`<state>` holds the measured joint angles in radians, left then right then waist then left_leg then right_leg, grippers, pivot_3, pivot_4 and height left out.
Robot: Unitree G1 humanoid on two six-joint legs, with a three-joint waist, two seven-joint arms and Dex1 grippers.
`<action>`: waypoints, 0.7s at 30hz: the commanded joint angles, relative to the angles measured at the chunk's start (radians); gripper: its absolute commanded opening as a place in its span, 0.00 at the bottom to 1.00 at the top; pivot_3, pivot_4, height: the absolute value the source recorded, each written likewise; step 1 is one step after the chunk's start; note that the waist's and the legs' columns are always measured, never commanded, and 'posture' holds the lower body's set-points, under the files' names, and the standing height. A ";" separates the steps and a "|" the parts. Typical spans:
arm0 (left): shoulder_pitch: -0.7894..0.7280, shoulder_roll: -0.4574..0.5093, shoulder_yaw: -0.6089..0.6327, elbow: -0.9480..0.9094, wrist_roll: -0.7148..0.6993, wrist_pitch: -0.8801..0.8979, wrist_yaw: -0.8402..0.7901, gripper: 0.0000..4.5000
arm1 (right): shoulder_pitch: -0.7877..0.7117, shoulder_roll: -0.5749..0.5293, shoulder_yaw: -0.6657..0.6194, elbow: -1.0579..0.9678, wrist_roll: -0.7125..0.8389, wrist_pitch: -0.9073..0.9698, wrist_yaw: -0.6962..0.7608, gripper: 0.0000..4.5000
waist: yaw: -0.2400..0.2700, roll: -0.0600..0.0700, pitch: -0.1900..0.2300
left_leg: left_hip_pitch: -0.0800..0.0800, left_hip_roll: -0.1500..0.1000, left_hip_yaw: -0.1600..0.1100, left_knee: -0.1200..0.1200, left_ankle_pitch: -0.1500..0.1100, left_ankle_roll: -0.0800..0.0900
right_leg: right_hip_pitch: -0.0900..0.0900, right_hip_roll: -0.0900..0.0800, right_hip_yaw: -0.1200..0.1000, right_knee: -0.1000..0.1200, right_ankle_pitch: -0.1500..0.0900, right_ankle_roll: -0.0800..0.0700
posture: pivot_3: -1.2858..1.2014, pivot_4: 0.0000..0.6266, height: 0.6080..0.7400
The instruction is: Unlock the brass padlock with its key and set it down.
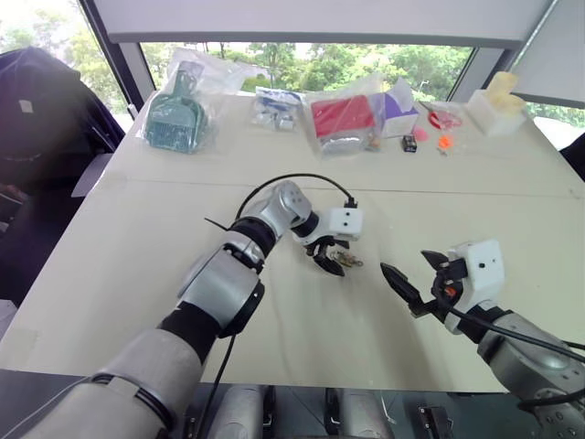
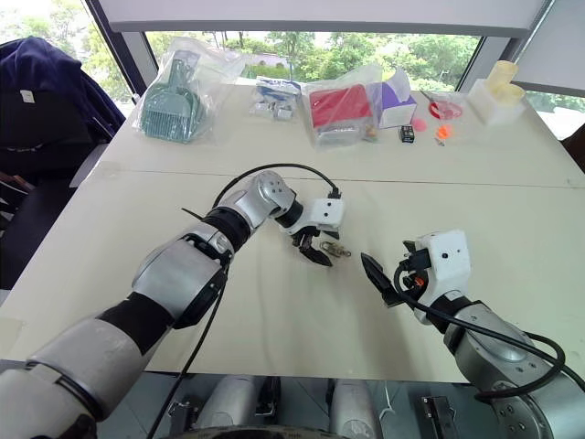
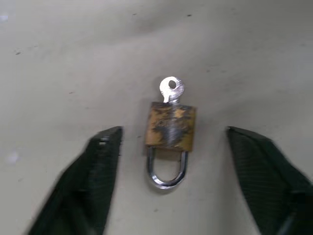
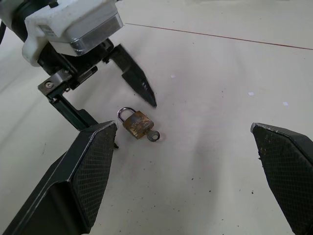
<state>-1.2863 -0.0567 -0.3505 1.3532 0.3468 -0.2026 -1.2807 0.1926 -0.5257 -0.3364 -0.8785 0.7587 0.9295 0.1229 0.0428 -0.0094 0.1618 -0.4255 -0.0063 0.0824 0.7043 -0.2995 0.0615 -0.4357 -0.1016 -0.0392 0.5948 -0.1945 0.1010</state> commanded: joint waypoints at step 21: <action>0.228 0.286 0.275 -0.625 -0.391 -0.004 -0.102 0.16 | -0.385 -0.028 -0.049 0.257 0.557 0.017 -0.008 1.00 | -0.031 0.001 -0.001 | 0.000 0.002 -0.001 -0.001 0.001 -0.001 | -0.002 -0.002 -0.001 0.003 0.002 0.002 | 0.52 0.24 1.00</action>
<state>-1.0961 0.2218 -0.0834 0.8782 0.0074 -0.2691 -1.3715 -0.1642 -0.5409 -0.3878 -0.6452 1.2604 0.9505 0.1043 0.0115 -0.0081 0.1612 -0.4254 -0.0048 0.0804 0.7017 -0.2983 0.0593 -0.4380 -0.1037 -0.0399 0.5976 -0.1927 0.1038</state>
